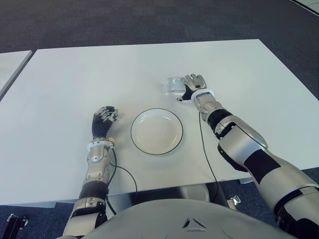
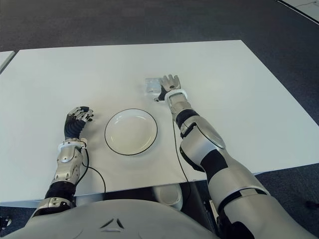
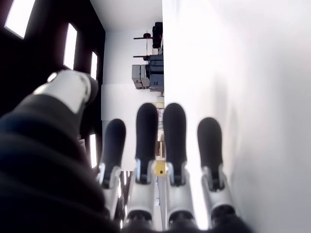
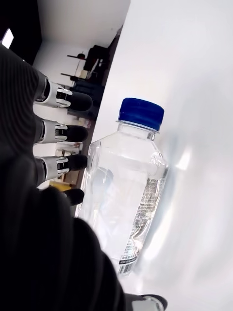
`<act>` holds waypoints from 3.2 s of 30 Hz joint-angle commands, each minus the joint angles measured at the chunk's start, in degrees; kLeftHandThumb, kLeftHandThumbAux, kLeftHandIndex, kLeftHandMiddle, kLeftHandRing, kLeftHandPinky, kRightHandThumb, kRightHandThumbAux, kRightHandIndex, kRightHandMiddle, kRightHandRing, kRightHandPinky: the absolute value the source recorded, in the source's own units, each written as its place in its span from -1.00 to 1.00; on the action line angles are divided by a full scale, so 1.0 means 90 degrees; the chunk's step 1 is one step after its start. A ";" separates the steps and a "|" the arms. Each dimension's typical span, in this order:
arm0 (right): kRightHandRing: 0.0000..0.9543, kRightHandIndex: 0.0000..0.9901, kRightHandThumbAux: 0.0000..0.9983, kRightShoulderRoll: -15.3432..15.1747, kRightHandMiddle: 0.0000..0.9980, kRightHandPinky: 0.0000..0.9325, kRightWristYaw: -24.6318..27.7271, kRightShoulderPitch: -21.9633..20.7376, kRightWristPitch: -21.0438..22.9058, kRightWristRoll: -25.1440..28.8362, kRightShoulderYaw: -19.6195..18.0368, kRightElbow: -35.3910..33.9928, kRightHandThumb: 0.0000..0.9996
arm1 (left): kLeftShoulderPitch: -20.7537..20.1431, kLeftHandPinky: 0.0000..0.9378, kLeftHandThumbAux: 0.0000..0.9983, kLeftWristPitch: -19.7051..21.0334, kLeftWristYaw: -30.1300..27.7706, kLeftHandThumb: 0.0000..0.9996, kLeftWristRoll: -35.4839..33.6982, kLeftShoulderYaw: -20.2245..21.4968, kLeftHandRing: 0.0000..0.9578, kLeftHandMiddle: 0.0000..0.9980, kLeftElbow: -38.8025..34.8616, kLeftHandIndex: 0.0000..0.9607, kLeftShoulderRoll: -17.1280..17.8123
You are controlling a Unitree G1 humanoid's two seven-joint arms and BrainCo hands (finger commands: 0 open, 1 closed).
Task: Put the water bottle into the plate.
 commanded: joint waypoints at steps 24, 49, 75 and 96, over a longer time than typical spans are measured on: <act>-1.00 -1.00 -0.27 -0.0033 -1.00 -1.00 0.0581 -0.0054 0.0218 -0.0351 0.0421 0.0327 0.34 | 0.0884 0.05 0.36 0.0965 0.0135 0.67 0.0035 0.0037 0.07 -0.06 0.0207 -0.13 -0.0095; -1.00 -1.00 -0.24 0.0150 -1.00 -1.00 -0.0873 -0.0340 0.0566 -0.0115 -0.0020 0.0182 0.47 | 0.0756 0.05 0.37 0.1072 0.0100 0.66 0.0128 -0.0056 0.07 -0.06 0.0281 -0.14 -0.0056; -1.00 -1.00 -0.31 0.0358 -1.00 -1.00 -0.2222 -0.0548 0.0887 -0.0055 -0.0303 0.0018 0.37 | 0.0703 0.03 0.37 0.1065 0.0102 0.66 0.0104 -0.0057 0.05 -0.06 0.0281 -0.16 -0.0104; -1.00 -1.00 -0.32 0.0018 -1.00 -1.00 -0.1451 -0.0689 0.0047 0.0170 -0.0501 0.0193 0.37 | 0.0602 0.04 0.37 0.1073 0.0140 0.66 0.0133 -0.0055 0.06 -0.06 0.0438 -0.14 -0.0092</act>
